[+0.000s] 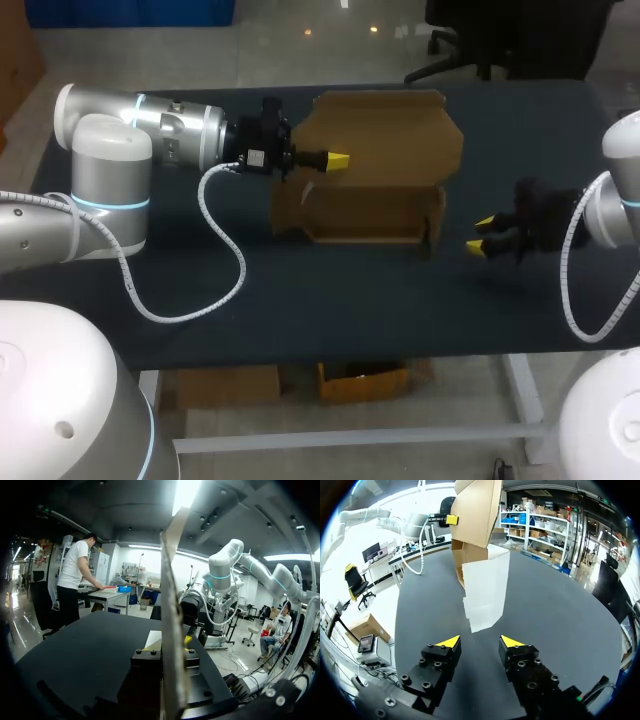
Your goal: Assemble the packaging by folding the flat box into shape, placing the metal phone stand inside, and closing the box properly
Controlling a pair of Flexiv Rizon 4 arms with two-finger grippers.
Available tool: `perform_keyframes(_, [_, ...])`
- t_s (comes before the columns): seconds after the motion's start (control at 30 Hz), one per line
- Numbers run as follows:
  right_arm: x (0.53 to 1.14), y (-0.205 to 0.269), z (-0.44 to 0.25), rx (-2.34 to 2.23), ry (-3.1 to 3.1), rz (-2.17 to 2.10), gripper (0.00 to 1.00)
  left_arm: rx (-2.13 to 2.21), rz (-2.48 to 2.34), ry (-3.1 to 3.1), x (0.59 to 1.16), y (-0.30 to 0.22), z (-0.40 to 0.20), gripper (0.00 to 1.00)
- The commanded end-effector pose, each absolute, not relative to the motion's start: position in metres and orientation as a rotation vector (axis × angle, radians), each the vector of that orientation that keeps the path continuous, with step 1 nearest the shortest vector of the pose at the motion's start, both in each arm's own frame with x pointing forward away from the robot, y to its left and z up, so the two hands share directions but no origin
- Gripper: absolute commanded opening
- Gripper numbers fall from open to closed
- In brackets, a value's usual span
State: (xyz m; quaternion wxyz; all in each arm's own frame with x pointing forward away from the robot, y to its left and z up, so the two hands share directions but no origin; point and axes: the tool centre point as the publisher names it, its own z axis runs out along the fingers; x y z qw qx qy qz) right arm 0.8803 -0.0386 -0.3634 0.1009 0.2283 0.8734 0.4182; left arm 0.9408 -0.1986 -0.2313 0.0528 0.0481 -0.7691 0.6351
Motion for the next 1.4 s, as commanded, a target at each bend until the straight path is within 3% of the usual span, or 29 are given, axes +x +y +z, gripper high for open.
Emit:
perform_keyframes(0.03, [0.884, -0.04, -0.358, 0.62, 2.585, 1.236, 0.44, 0.144, 1.93, -2.337, 0.941, -0.198, -0.233, 0.0])
perform_keyframes(0.8, [0.912, -0.019, -0.353, 0.191, 2.562, 1.286, 0.49, 0.144, 1.93, -2.337, 0.941, -0.198, -0.233, 0.0])
perform_keyframes(0.97, [0.918, -0.015, -0.352, 0.18, 2.552, 1.299, 0.57, 0.144, 1.93, -2.337, 0.941, -0.198, -0.233, 0.0])
perform_keyframes(1.07, [0.922, -0.013, -0.354, 0.196, 2.544, 1.318, 0.49, 0.144, 1.93, -2.337, 0.941, -0.198, -0.233, 0.0])
perform_keyframes(1.4, [0.927, -0.003, -0.355, 0.204, 2.531, 1.329, 0.53, 0.144, 1.93, -2.337, 0.941, -0.198, -0.233, 0.0])
